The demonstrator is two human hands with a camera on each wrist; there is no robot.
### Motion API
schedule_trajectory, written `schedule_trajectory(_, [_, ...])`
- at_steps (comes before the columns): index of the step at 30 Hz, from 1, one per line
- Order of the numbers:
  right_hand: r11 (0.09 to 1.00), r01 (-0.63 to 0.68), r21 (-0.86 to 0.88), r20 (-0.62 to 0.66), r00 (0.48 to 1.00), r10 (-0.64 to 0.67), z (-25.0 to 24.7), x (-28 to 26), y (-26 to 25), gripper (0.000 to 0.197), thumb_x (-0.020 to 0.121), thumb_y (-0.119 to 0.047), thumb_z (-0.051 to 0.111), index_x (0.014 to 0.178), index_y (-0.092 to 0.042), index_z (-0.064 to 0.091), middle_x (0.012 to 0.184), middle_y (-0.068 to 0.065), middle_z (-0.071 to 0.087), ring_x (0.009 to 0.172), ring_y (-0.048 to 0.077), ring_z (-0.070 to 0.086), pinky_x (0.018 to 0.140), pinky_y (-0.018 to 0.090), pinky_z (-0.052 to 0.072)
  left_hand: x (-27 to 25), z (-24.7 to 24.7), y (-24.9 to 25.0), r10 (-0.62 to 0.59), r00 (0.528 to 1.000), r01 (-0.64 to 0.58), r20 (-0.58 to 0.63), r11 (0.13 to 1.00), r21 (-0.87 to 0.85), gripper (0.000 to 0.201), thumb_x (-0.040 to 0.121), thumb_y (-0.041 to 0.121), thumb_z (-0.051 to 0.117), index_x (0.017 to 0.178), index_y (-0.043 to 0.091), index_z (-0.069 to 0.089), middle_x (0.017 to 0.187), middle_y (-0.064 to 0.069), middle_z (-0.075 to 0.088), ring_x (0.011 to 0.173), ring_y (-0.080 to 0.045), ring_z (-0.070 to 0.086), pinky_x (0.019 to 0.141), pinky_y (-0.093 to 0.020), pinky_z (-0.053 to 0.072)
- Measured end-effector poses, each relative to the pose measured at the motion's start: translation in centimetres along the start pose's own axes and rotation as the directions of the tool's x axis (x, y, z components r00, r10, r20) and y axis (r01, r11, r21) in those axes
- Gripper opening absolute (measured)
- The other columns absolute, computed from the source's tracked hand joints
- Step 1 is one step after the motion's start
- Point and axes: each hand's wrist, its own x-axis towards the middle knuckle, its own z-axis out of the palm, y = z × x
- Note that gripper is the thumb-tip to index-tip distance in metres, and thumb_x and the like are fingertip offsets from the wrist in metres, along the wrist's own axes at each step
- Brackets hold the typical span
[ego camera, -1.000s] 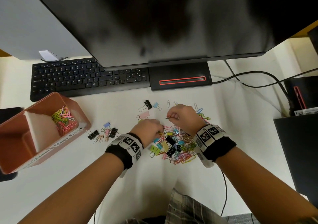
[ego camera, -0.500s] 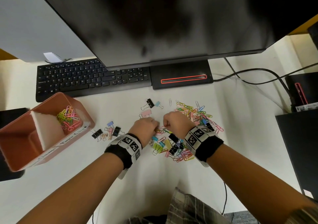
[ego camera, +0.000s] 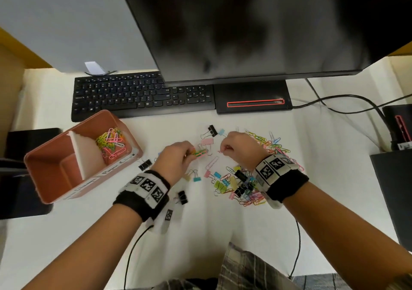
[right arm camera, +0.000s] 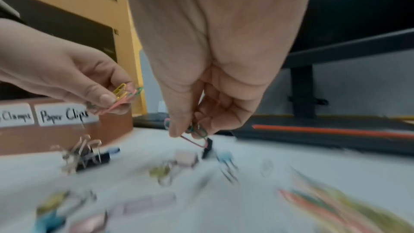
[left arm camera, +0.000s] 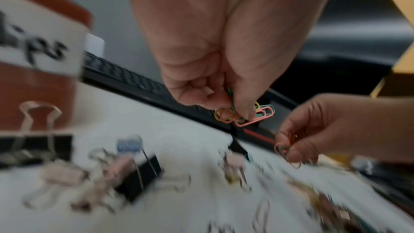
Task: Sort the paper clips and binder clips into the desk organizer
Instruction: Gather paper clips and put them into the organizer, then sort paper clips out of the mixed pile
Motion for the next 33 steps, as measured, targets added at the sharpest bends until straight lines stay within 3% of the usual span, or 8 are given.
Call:
schedule_trajectory(5, [0.981, 0.178, 0.072, -0.139, 0.976, -0.167, -1.4, 2.4, -8.1, 0.014, 0.088, -0.016, 0.055, 0.094, -0.013, 0.068, 0.096, 0.003, 0.067, 0.088, 0.019, 0.061, 0.083, 0.030, 0.046, -3.9, -7.6, -3.5, -0.167, 0.965, 0.140, -0.203, 0.980, -0.141, 0.008, 0.083, 0.020, 0.066, 0.080, 0.018, 0.058, 0.073, 0.002, 0.063, 0.066, -0.018, 0.057, 0.060, -0.024, 0.038])
schedule_trajectory(9, [0.931, 0.339, 0.136, -0.209, 0.928, -0.308, -0.8, 5.8, -17.1, 0.010, 0.083, -0.014, 0.062, 0.090, -0.013, 0.069, 0.089, 0.004, 0.070, 0.079, 0.016, 0.057, 0.081, 0.030, 0.045, -6.1, -12.6, -7.3, -0.393, 0.854, 0.324, -0.341, 0.914, -0.243, 0.011, 0.080, 0.022, 0.068, 0.083, 0.014, 0.063, 0.080, 0.001, 0.068, 0.074, -0.016, 0.061, 0.068, -0.023, 0.042])
schedule_trajectory(13, [0.929, 0.310, 0.202, -0.174, 0.945, -0.277, 1.3, 9.1, -22.5, 0.021, 0.082, -0.016, 0.065, 0.103, -0.013, 0.064, 0.100, 0.006, 0.069, 0.089, 0.018, 0.062, 0.085, 0.029, 0.049, -5.9, -14.0, -9.6, -0.469, 0.834, 0.374, -0.290, 0.867, -0.329, 0.020, 0.090, 0.024, 0.055, 0.076, 0.013, 0.063, 0.088, -0.008, 0.069, 0.079, -0.021, 0.062, 0.087, -0.036, 0.049])
schedule_trajectory(15, [0.936, 0.272, 0.224, -0.147, 0.959, -0.243, 1.9, 9.5, -22.7, 0.034, 0.084, -0.021, 0.066, 0.117, -0.014, 0.058, 0.109, 0.006, 0.068, 0.095, 0.018, 0.063, 0.087, 0.028, 0.050, -5.8, -14.0, -10.1, -0.482, 0.841, 0.398, -0.245, 0.858, -0.324, 0.032, 0.096, 0.030, 0.041, 0.093, 0.011, 0.066, 0.097, -0.009, 0.069, 0.088, -0.023, 0.062, 0.092, -0.041, 0.047])
schedule_trajectory(18, [0.916, 0.278, 0.289, -0.163, 0.957, -0.239, 1.7, 8.3, -20.3, 0.034, 0.088, -0.023, 0.061, 0.120, -0.018, 0.055, 0.114, 0.001, 0.065, 0.099, 0.014, 0.063, 0.089, 0.028, 0.051, -5.9, -13.9, -9.6, -0.434, 0.863, 0.348, -0.257, 0.881, -0.319, 0.033, 0.096, 0.033, 0.037, 0.118, 0.019, 0.057, 0.117, -0.004, 0.063, 0.107, -0.022, 0.057, 0.099, -0.039, 0.043])
schedule_trajectory(22, [0.940, 0.198, 0.279, -0.218, 0.966, -0.139, 1.1, 4.6, -12.5, 0.021, 0.089, -0.024, 0.058, 0.110, -0.024, 0.061, 0.103, -0.009, 0.063, 0.087, 0.005, 0.061, 0.082, 0.021, 0.049, -5.7, -11.9, -6.1, -0.266, 0.939, 0.192, -0.220, 0.932, -0.308, 0.021, 0.094, 0.026, 0.047, 0.110, 0.019, 0.059, 0.101, 0.005, 0.063, 0.086, -0.009, 0.059, 0.069, -0.011, 0.042])
schedule_trajectory(26, [0.973, -0.039, 0.227, -0.281, 0.954, 0.104, 0.7, 1.2, -2.9, 0.024, 0.087, -0.019, 0.060, 0.111, -0.023, 0.062, 0.105, -0.003, 0.064, 0.086, 0.009, 0.058, 0.086, 0.031, 0.051, -3.5, -6.7, -2.5, -0.120, 0.990, 0.096, -0.072, 0.956, -0.276, 0.019, 0.090, 0.022, 0.055, 0.108, 0.020, 0.060, 0.092, 0.003, 0.065, 0.076, -0.012, 0.062, 0.073, -0.028, 0.052])
schedule_trajectory(33, [0.954, -0.259, 0.148, -0.238, 0.927, 0.289, -1.8, 0.6, 5.8, 0.032, 0.086, -0.013, 0.058, 0.117, -0.021, 0.061, 0.122, 0.005, 0.059, 0.107, 0.021, 0.057, 0.098, 0.033, 0.044, 1.4, 2.4, 2.2, -0.043, 0.992, 0.051, 0.120, 0.996, -0.069, 0.023, 0.085, 0.021, 0.060, 0.107, 0.014, 0.061, 0.106, -0.005, 0.060, 0.090, -0.019, 0.058, 0.081, -0.027, 0.046])
